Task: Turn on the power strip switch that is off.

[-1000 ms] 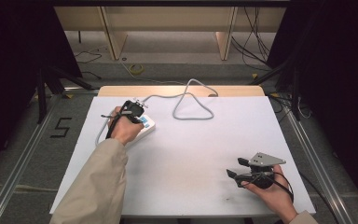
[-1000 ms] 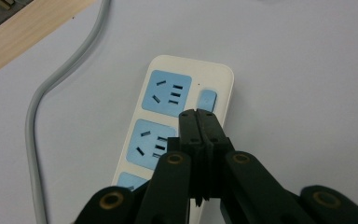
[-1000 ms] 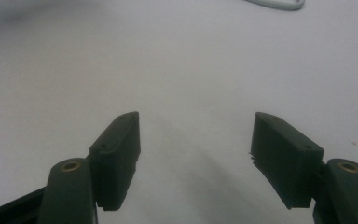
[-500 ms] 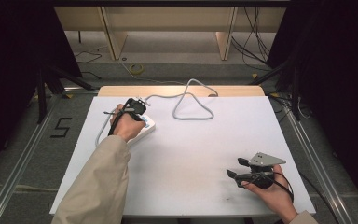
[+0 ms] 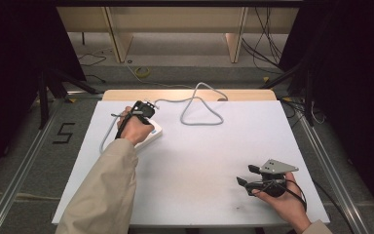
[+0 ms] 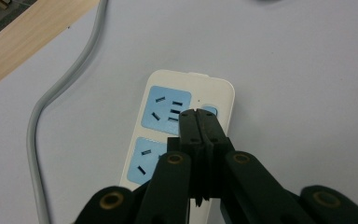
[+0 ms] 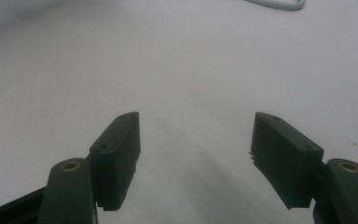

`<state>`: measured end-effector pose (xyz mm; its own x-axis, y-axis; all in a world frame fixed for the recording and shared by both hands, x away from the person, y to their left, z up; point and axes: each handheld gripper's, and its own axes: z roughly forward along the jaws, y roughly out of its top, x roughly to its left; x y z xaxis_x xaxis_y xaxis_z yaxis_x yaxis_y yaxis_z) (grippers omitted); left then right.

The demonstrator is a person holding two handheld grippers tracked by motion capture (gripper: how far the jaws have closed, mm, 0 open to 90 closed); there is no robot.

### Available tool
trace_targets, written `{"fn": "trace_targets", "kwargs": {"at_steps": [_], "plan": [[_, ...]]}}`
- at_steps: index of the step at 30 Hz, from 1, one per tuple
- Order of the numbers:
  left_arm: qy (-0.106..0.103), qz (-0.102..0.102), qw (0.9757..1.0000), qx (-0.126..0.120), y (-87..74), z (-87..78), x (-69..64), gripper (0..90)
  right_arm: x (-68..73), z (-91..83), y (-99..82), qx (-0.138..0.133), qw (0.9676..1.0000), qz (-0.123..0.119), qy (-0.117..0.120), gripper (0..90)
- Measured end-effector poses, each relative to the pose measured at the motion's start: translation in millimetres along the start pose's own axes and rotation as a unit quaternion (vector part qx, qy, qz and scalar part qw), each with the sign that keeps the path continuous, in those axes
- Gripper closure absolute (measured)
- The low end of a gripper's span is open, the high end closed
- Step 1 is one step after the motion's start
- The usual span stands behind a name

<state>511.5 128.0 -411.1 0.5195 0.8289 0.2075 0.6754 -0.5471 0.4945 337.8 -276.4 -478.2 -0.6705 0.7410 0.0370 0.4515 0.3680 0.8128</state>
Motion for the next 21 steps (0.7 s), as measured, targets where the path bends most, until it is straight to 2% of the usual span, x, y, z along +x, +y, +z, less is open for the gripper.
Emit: {"fn": "trace_targets", "kwargs": {"at_steps": [3,8,10,21], "plan": [[0.0,0.005,1.0,0.005,0.2,1.6,1.2,89.9,-0.1,0.1,0.0,0.0,1.0,0.0,0.0,33.7],[0.0,0.0,1.0,0.005,0.9,4.2,1.2,89.9,-0.2,0.1,0.0,0.0,1.0,-0.001,-0.001,33.7],[-0.001,0.007,0.9999,0.007,1.5,4.7,1.6,89.9,-0.1,0.1,0.0,0.0,1.0,0.0,0.0,33.7],[-0.003,0.013,0.9999,0.01,5.4,10.2,-2.4,89.9,-0.1,0.1,0.0,0.001,1.0,-0.001,0.0,33.7]]}}
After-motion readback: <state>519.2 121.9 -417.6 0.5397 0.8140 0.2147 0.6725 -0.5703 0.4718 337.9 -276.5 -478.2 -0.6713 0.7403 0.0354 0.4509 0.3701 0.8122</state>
